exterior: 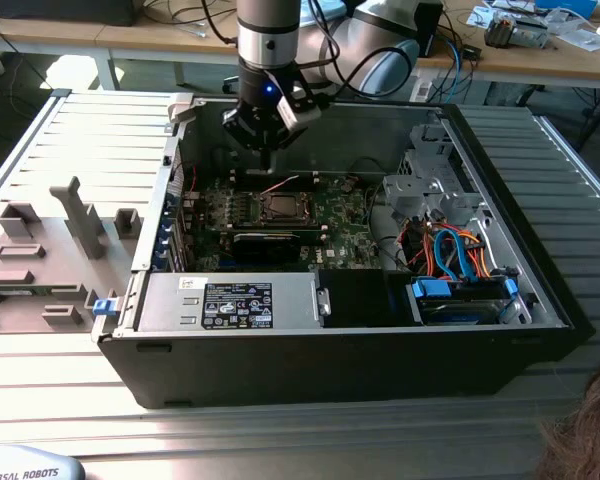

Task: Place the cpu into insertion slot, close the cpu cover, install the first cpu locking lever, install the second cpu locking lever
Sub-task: 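Install the first cpu locking lever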

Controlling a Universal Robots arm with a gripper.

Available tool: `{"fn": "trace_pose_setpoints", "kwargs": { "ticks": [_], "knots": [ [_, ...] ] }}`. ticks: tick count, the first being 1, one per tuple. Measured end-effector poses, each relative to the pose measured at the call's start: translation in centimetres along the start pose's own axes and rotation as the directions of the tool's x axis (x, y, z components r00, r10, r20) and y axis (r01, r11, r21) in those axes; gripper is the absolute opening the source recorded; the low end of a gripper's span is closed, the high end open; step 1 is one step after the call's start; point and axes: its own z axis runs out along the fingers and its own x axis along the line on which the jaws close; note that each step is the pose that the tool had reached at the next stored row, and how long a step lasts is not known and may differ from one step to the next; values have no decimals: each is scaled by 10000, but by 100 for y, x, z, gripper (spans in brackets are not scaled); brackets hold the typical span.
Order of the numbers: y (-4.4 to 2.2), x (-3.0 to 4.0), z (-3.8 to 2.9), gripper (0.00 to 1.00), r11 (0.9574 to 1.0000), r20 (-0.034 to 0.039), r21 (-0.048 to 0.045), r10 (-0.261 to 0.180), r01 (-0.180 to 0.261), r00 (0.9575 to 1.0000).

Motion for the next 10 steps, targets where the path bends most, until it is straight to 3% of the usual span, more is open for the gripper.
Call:
{"fn": "trace_pose_setpoints", "kwargs": {
  "ticks": [10],
  "knots": [
    [-1, -25, 14, 11, 10000, -1, 1, 1, -1, 10000]
  ]
}}
